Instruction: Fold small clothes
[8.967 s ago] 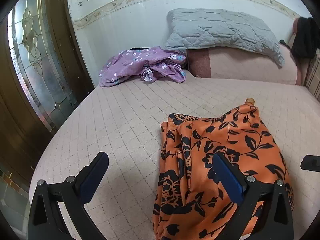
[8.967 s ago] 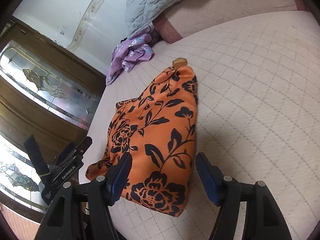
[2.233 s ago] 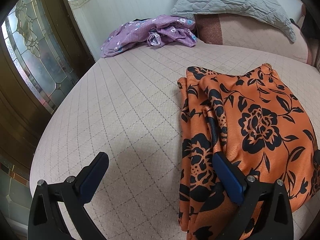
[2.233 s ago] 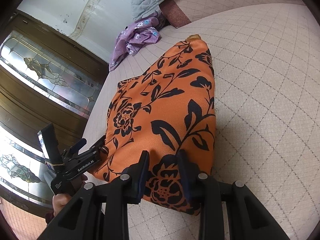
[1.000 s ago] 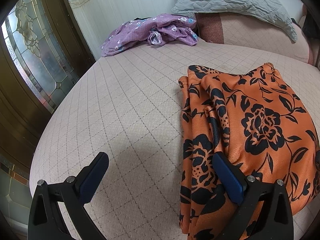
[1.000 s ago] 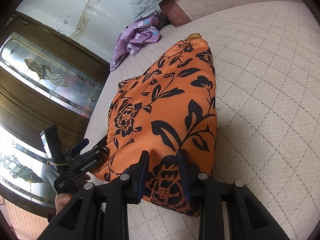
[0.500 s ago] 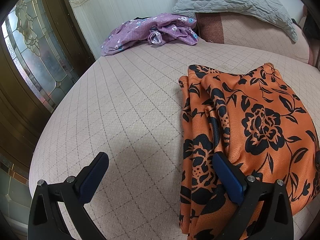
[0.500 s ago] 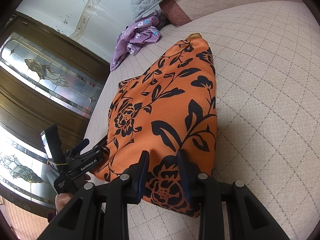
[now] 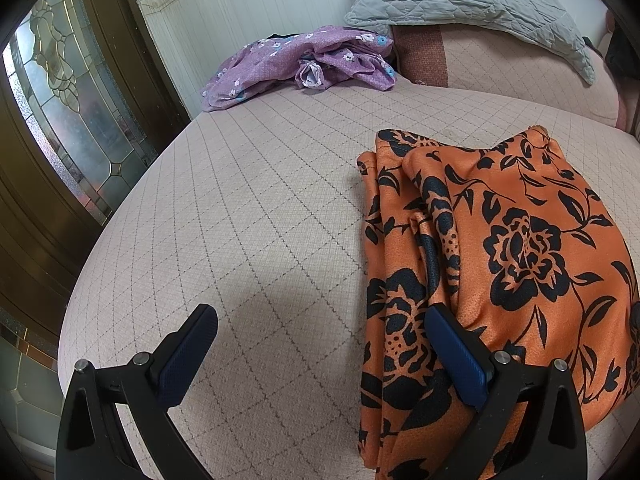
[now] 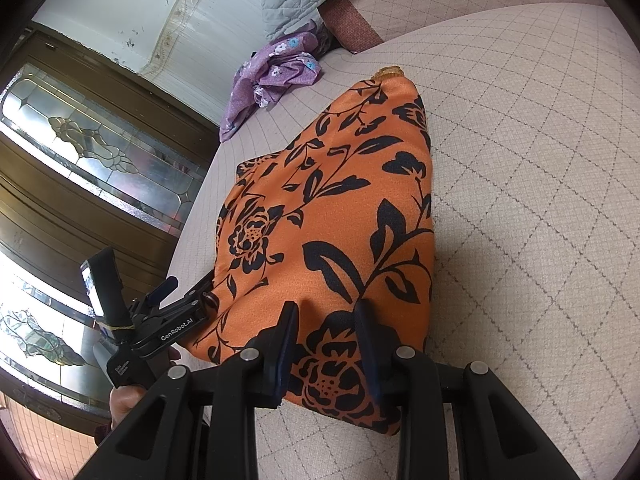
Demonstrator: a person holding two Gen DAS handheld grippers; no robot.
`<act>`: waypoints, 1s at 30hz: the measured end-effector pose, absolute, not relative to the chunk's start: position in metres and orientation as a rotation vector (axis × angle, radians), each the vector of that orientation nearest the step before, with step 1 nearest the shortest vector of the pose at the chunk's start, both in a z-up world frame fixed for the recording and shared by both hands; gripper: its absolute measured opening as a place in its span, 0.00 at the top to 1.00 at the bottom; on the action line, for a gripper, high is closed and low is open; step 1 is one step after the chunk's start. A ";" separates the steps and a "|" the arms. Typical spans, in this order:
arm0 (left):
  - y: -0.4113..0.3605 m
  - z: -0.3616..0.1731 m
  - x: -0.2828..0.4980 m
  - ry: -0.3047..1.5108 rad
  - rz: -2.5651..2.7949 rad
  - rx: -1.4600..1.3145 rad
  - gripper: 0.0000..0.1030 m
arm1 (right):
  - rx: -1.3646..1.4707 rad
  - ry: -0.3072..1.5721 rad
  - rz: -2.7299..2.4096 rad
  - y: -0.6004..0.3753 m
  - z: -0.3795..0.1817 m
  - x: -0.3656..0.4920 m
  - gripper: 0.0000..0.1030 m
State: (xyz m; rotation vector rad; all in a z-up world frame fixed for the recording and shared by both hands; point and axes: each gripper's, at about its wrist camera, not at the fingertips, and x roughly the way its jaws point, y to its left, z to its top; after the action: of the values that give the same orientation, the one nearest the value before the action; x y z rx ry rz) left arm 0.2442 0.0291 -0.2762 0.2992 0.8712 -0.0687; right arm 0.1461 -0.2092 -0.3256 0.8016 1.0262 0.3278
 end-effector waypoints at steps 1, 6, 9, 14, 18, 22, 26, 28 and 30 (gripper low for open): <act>0.028 -0.276 0.244 0.872 -0.067 0.298 0.00 | 0.799 1.027 0.328 -0.209 -0.326 0.146 0.68; 0.029 -0.276 0.244 0.874 -0.064 0.296 0.00 | 0.799 1.027 0.329 -0.209 -0.325 0.146 0.68; 0.029 -0.276 0.244 0.875 -0.064 0.296 0.00 | 0.798 1.027 0.328 -0.209 -0.325 0.146 0.68; 0.028 -0.276 0.245 0.876 -0.064 0.295 0.00 | 0.793 1.028 0.329 -0.209 -0.325 0.146 0.68; 0.029 -0.276 0.245 0.875 -0.065 0.298 0.00 | 0.790 1.027 0.329 -0.208 -0.324 0.146 0.68; 0.029 -0.276 0.244 0.878 -0.065 0.293 0.00 | 0.791 1.027 0.330 -0.209 -0.325 0.146 0.68; 0.029 -0.275 0.244 0.879 -0.067 0.296 0.00 | 0.790 1.028 0.334 -0.209 -0.325 0.146 0.68; 0.030 -0.272 0.243 0.882 -0.070 0.293 0.00 | 0.799 1.031 0.347 -0.211 -0.323 0.145 0.67; 0.034 -0.264 0.241 0.879 -0.095 0.259 0.00 | 0.807 1.027 0.370 -0.214 -0.318 0.144 0.65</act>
State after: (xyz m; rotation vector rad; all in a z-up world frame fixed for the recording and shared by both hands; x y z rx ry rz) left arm 0.2408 0.0339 -0.2643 0.2588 0.8792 -0.0947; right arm 0.1437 -0.2137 -0.3175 0.8066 1.0267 0.3701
